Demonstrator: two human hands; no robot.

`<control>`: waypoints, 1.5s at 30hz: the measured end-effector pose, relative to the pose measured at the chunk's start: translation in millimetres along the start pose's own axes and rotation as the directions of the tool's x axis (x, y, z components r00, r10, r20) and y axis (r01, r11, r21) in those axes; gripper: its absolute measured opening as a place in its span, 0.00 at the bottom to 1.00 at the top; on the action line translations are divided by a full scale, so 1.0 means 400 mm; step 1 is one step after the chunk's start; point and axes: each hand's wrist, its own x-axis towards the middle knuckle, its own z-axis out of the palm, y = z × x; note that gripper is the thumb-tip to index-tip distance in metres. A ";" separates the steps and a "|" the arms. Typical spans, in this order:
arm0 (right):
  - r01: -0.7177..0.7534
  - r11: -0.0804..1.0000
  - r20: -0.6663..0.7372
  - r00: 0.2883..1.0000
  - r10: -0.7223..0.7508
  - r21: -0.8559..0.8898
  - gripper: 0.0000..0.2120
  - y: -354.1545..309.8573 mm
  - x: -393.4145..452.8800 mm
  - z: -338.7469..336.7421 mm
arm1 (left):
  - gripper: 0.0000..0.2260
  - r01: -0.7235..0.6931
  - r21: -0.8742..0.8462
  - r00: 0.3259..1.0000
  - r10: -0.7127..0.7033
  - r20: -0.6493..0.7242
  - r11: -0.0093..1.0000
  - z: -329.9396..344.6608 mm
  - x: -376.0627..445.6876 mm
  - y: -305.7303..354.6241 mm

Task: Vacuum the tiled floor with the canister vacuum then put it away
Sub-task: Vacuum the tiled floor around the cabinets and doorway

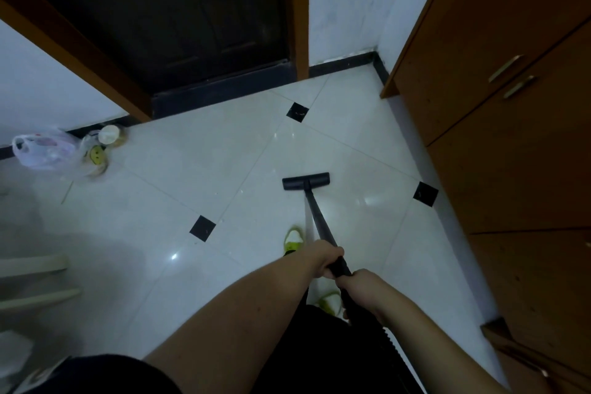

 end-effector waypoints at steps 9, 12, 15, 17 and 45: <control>-0.024 0.995 -0.011 1.000 0.023 -0.099 0.09 -0.035 -0.020 0.053 | 0.13 -0.004 -0.058 1.000 0.005 0.007 0.998 -0.045 -0.007 -0.035; -0.036 0.997 -0.006 0.999 0.036 -0.068 0.09 -0.078 0.003 0.067 | 0.14 0.001 -0.087 1.000 0.000 0.009 0.996 -0.084 0.007 -0.010; -0.013 0.994 -0.022 1.000 0.011 -0.112 0.08 -0.129 0.037 0.080 | 0.13 -0.004 -0.121 1.000 0.005 0.007 0.993 -0.136 0.027 0.028; -0.001 0.993 -0.021 1.000 -0.001 -0.115 0.08 -0.172 0.063 0.088 | 0.12 -0.024 -0.128 1.000 0.024 0.000 0.992 -0.175 0.043 0.062; -0.057 0.994 0.027 0.998 0.060 -0.095 0.10 -0.374 0.115 0.145 | 0.10 -0.010 -0.117 1.000 0.009 -0.005 0.993 -0.357 0.043 0.173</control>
